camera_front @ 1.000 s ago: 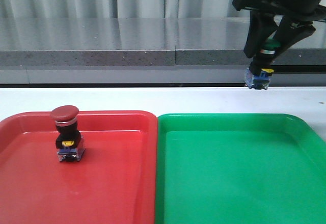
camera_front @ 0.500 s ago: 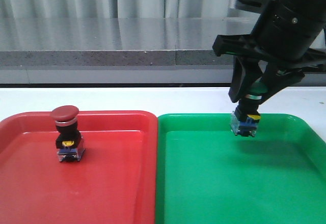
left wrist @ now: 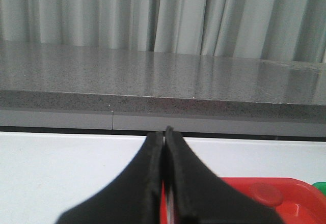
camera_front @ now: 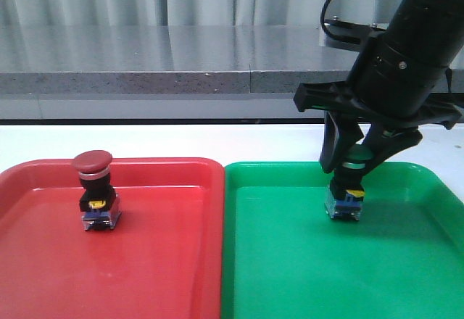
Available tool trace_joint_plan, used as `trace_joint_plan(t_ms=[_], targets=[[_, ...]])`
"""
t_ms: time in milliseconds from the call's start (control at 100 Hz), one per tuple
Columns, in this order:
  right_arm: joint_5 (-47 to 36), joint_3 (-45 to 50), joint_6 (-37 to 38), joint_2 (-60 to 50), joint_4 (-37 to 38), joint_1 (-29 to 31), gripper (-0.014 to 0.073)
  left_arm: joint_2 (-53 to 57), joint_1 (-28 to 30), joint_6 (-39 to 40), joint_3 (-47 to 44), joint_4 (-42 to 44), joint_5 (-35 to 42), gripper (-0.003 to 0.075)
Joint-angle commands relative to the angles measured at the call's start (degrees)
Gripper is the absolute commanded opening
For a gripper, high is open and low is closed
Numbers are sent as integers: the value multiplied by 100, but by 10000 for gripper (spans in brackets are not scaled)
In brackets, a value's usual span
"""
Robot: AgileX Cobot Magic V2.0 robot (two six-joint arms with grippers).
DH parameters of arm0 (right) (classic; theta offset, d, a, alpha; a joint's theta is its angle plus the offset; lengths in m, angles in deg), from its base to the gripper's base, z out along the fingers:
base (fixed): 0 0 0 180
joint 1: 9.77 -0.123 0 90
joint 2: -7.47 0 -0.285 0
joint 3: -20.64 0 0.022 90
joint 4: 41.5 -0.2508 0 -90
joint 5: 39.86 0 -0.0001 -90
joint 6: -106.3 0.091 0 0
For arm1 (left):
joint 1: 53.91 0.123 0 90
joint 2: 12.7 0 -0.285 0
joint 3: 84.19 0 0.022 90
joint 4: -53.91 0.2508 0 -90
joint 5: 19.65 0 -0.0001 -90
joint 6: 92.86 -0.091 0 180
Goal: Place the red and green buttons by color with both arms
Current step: 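Open the right gripper and raise it away from the green button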
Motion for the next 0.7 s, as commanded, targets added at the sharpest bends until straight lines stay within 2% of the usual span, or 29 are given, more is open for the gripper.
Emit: trace_joint_plan(t_ms=[0,190,290,690], targets=[[-143,-119,2,-168,-34,0,302,169,14,20,-234,3,448,-19],[-92,-119,2,-168,-67,-7,524,169,14,20,-234,3,448,-19],[-77,-119,2,-202,-67,-7,607,169,14,20,-234,3,448,-19],[-402,-119,2,-1167,123,-7,616,169,14,20,-234,3,448,-19]])
